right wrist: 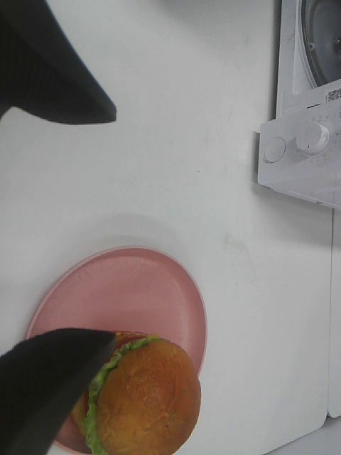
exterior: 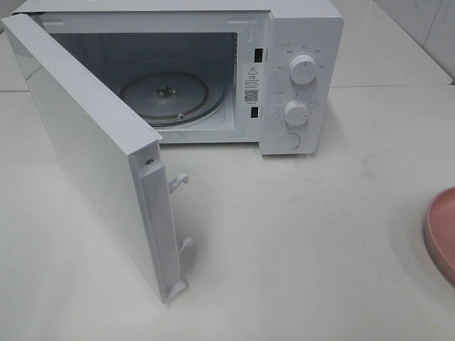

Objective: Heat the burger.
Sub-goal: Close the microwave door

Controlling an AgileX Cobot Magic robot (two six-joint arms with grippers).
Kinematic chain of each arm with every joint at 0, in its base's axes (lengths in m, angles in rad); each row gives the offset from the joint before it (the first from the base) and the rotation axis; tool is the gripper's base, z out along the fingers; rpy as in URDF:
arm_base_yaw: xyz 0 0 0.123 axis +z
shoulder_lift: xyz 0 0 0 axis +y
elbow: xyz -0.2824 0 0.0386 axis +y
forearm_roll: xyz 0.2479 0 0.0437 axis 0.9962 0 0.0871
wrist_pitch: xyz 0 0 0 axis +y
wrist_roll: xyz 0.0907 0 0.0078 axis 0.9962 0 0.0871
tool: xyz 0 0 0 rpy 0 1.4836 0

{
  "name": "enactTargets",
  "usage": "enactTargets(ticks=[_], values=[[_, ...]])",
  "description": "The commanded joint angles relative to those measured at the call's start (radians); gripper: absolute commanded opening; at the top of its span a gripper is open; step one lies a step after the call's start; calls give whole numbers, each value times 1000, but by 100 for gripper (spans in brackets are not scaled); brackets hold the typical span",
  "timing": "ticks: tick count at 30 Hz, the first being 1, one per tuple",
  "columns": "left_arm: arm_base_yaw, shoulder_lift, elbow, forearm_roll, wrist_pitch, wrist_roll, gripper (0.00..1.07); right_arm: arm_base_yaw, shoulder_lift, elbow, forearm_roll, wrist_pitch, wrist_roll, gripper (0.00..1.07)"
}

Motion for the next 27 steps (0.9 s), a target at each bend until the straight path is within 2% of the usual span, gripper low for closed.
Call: enactTargets(ticks=[1,12,17,23,27], values=[[2,-19,3,-1,-14,-5,100,-7,-26,2,2,-8,-10,76],[2,-18,3,-6,-17,-11,100,-7,-26,2,2,-8,-10,76],[2,-18,-30,-3,-70,-16,99,-7,-26,2,2,-8,-10,76],[2,42,-34,-12,-181,-16,95,-7,-26,2,2,-8,-10,76],[2,139,-34,-13,-264,-16,87,-7,-26,2,2,-8,-10,76]])
